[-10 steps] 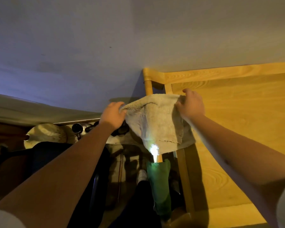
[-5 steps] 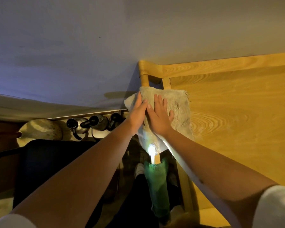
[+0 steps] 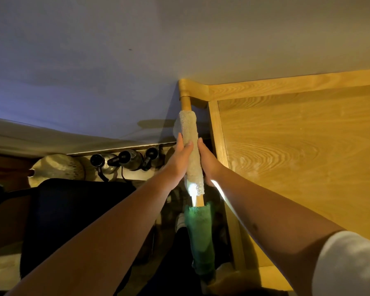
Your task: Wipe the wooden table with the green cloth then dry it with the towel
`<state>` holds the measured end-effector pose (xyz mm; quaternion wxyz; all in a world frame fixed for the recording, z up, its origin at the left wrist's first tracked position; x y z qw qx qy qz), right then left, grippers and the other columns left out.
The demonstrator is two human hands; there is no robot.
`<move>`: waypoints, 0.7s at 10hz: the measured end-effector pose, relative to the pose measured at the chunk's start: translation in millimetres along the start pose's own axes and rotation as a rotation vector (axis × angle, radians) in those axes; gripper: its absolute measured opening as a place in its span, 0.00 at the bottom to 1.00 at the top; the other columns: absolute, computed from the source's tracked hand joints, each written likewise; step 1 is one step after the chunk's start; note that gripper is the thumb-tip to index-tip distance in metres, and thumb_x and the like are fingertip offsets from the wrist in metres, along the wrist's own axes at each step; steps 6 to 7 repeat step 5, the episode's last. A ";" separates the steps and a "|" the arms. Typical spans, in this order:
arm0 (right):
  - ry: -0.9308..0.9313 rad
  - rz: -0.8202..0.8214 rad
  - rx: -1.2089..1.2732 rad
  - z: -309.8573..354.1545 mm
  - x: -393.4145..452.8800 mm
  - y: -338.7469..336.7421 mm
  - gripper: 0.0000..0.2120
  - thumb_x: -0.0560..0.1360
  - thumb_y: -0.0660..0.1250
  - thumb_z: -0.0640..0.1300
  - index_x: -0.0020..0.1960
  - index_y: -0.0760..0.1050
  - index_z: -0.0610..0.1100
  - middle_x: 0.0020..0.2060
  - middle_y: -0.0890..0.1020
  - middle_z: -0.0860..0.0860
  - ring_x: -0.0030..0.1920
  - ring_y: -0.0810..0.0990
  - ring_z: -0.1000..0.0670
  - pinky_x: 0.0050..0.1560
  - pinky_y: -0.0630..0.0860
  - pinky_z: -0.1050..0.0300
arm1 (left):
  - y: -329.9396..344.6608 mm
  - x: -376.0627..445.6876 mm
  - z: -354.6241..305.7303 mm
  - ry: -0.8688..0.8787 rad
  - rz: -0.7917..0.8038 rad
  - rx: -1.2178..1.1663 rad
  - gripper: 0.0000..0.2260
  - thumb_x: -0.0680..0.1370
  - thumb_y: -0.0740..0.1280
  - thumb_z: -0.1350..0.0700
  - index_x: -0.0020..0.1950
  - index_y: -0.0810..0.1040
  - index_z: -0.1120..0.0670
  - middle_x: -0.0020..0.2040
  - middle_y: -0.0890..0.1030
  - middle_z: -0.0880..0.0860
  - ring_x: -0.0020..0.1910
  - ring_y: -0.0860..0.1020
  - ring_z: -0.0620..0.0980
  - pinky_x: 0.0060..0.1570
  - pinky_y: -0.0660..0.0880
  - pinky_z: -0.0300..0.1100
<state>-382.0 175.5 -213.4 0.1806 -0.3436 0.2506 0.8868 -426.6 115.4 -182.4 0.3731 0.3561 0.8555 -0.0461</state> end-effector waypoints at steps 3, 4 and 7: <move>-0.442 -0.330 -0.981 61.8 -57.3 -8.9 0.19 0.80 0.61 0.53 0.66 0.74 0.43 0.58 0.81 0.45 0.58 0.79 0.48 0.55 0.73 0.51 | -25.6 -45.5 -22.2 0.167 -0.165 0.736 0.41 0.78 0.65 0.39 0.80 0.38 0.41 0.82 0.39 0.49 0.80 0.42 0.54 0.76 0.51 0.66; -0.584 -0.503 -1.424 102.5 -88.7 -8.1 0.38 0.75 0.56 0.69 0.79 0.55 0.50 0.78 0.58 0.44 0.77 0.55 0.42 0.71 0.61 0.41 | -34.2 -73.5 -70.7 0.327 -0.318 1.003 0.43 0.73 0.60 0.28 0.78 0.36 0.36 0.82 0.37 0.48 0.80 0.37 0.55 0.73 0.49 0.71; -0.681 -0.726 -1.640 139.7 -130.0 -7.9 0.48 0.68 0.45 0.80 0.79 0.42 0.55 0.80 0.44 0.47 0.78 0.42 0.40 0.70 0.55 0.30 | -33.7 -108.1 -114.0 0.452 -0.488 1.309 0.49 0.64 0.45 0.17 0.77 0.33 0.37 0.81 0.33 0.49 0.79 0.36 0.56 0.71 0.49 0.72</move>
Point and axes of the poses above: each hand's wrist, its own x-axis towards the middle knuckle, its own y-axis out of the palm, z = x × y, the point moved 8 cm from there along x, towards the middle knuckle
